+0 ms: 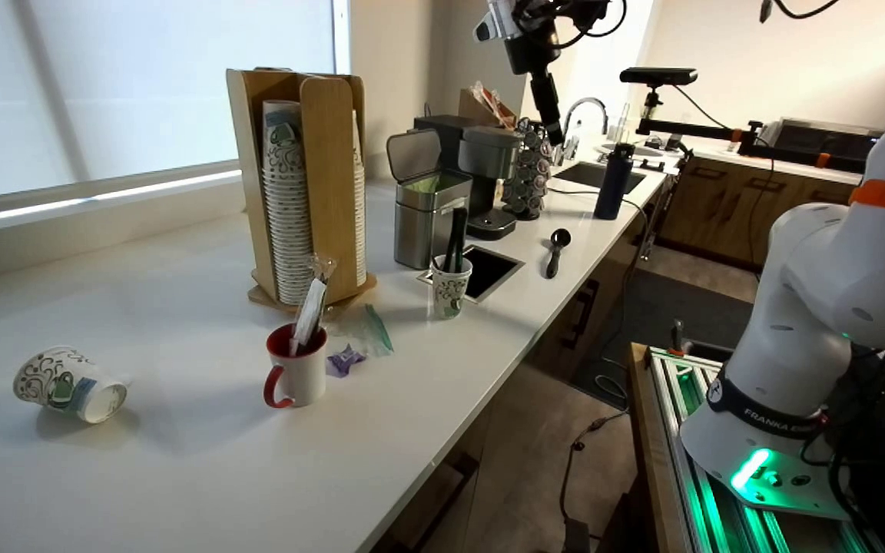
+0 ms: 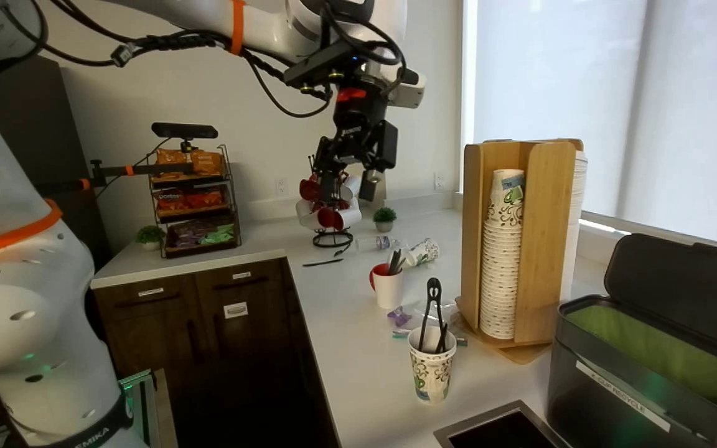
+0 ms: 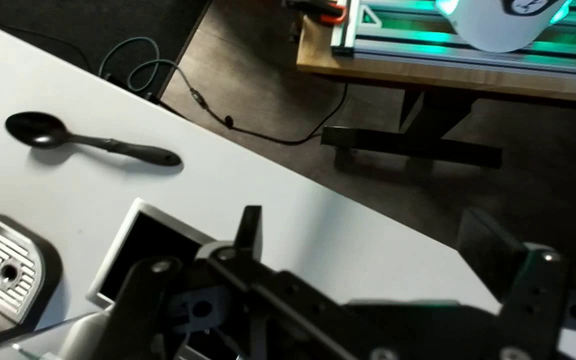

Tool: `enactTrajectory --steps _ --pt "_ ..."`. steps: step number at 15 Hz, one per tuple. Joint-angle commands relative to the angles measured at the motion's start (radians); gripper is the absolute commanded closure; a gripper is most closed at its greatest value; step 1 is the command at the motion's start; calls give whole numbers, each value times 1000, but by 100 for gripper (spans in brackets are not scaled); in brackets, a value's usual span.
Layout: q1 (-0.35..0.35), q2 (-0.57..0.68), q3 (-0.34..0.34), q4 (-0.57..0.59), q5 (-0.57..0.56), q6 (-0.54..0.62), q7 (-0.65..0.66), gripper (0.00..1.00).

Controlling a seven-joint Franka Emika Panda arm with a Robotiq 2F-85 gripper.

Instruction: Remove the black tongs from the paper cup and put it in the mug on the left

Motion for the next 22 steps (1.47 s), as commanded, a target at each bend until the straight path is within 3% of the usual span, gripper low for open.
enactTrajectory --steps 1,6,7,8,15,19,22 --pt "-2 142 -9 121 -74 44 -153 0" --pt "-22 329 2 302 -66 10 -444 0" --pt "-27 370 5 343 -56 -26 -409 0" --pt "-26 284 11 247 -62 36 -373 0" --pt "-31 302 15 268 -62 32 -373 0" --pt "-40 356 26 275 -59 194 -460 0" --pt "-46 433 37 312 -21 241 -559 0"
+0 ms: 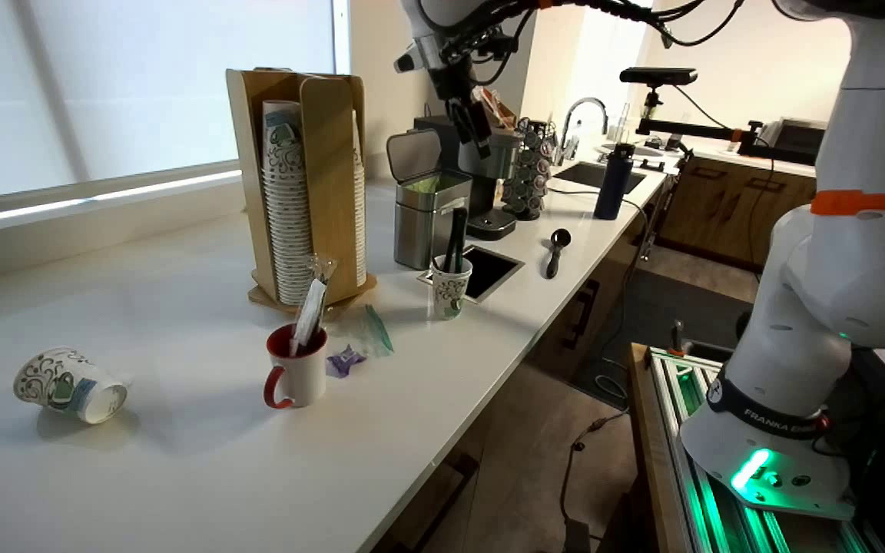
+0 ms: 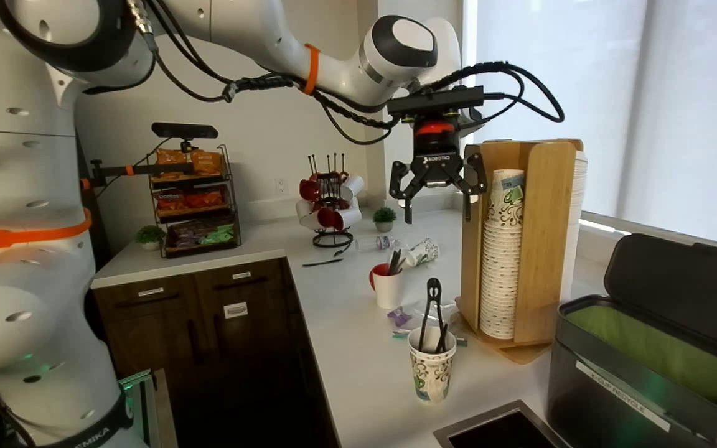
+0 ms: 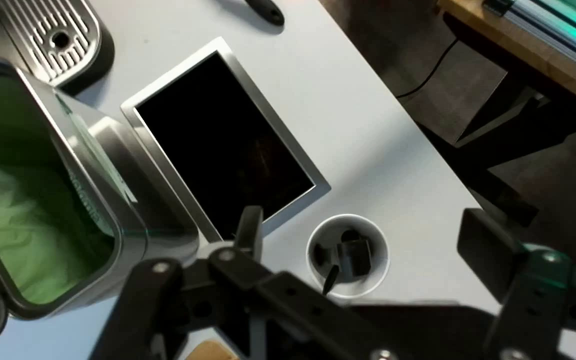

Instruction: Remove the black tongs from the paper cup and put it in the mug on the left

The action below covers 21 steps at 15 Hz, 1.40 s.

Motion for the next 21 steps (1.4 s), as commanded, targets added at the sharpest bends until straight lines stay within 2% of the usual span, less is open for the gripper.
enactTrajectory --steps 1,4,6,9,10,15,21 --pt "-20 103 27 59 58 10 -111 0" --pt "-4 152 50 64 78 -31 -67 0" --pt "-5 166 63 46 83 -3 -57 0" --pt "9 155 74 -2 57 18 25 0" --pt "-3 171 77 28 60 7 -18 0" --pt "0 170 81 12 59 30 9 0" --pt "29 198 96 -18 -31 31 7 0"
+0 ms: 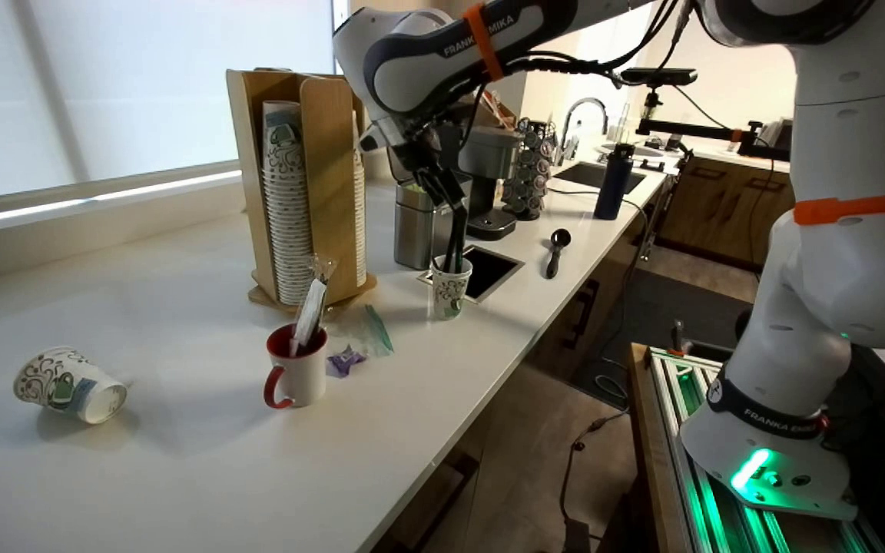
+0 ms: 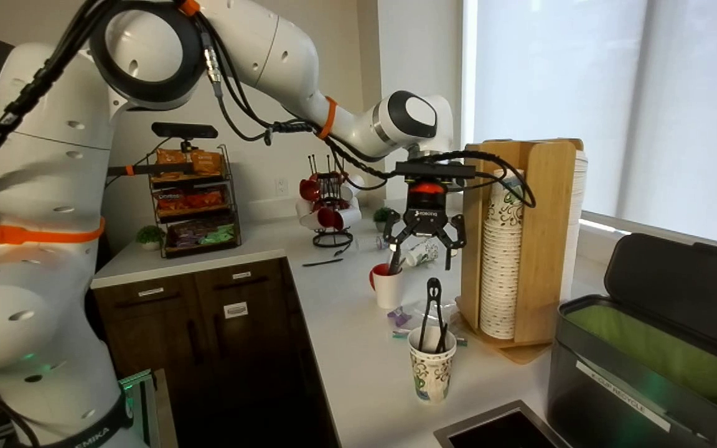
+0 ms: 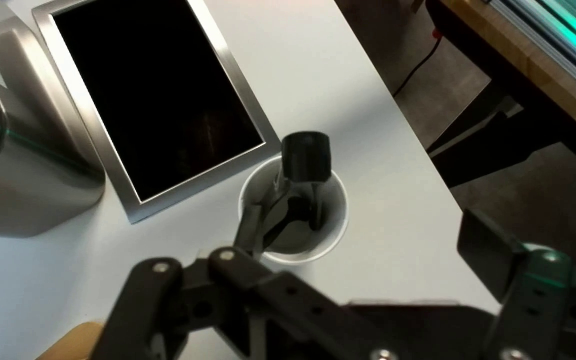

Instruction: Remove the black tongs from the paper cup and put it in the mug on the left

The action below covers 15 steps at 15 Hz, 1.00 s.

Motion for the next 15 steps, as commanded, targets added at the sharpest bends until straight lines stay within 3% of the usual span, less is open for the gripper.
enactTrajectory --steps 1,12,15 --pt "14 23 7 -17 -50 4 19 0" --pt "13 185 -11 66 -90 -63 104 0" --pt "14 225 -15 107 -73 -137 154 0"
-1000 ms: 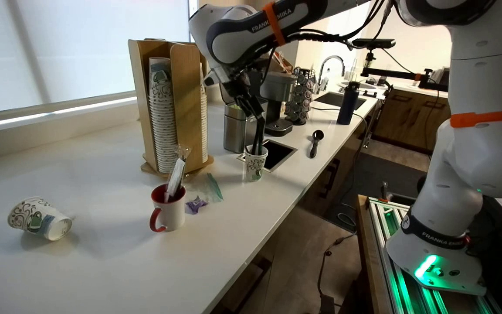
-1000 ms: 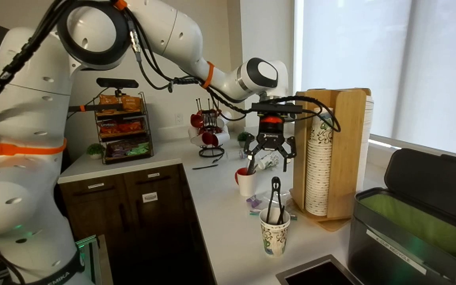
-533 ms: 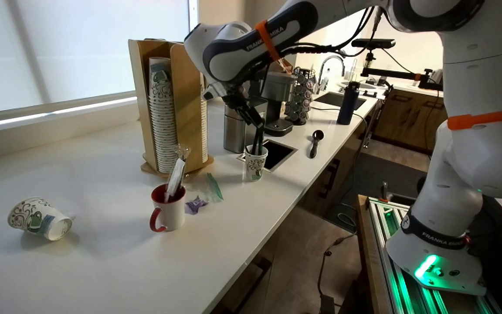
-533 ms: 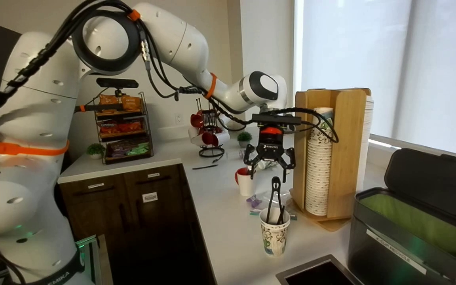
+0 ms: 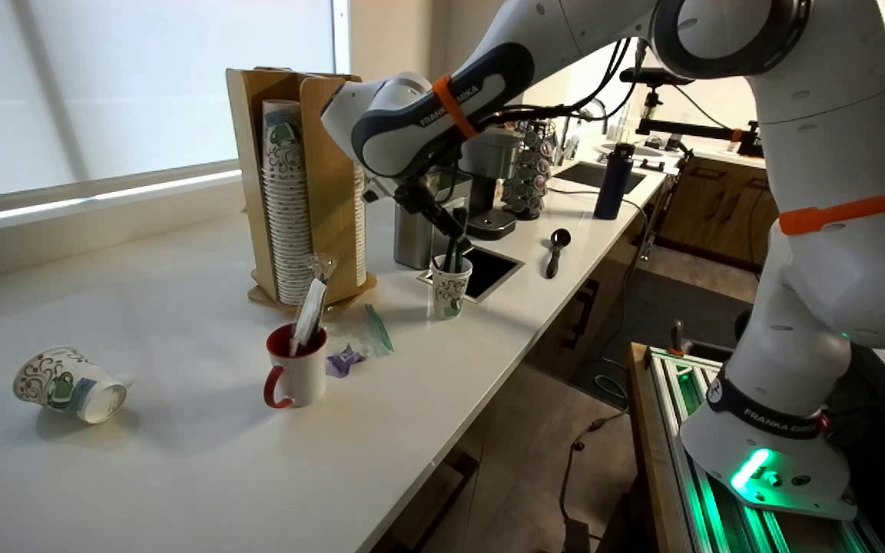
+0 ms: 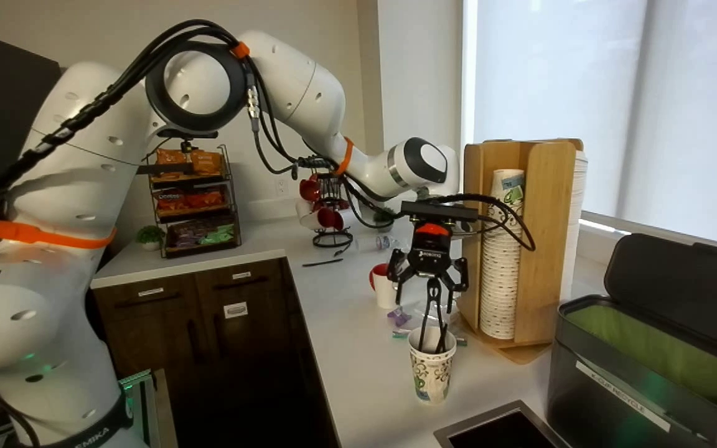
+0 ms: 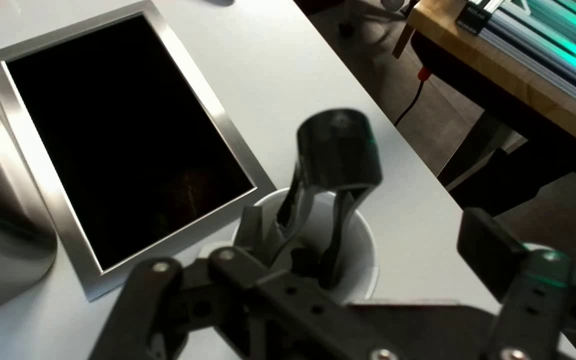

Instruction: Remove the black tongs from the paper cup and put it in the mug on the left

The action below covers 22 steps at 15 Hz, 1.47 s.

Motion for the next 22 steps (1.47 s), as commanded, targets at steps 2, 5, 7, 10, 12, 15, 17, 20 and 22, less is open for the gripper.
enactTrajectory --steps 2,5,7,10,12,15,17,20,22 --pt "2 70 0 84 2 -124 81 0" --pt "1 99 1 115 -13 -168 114 0" --pt "4 117 -2 131 -40 -183 127 0" --pt "3 135 -1 143 -88 -169 119 0" --pt "-9 114 9 120 -67 -153 112 0" --pt "-9 118 8 129 -74 -145 117 0" --pt "-5 117 10 119 -82 -112 128 0" --pt "-2 120 14 111 -83 -73 135 0" --pt "0 118 13 102 -88 -50 147 0"
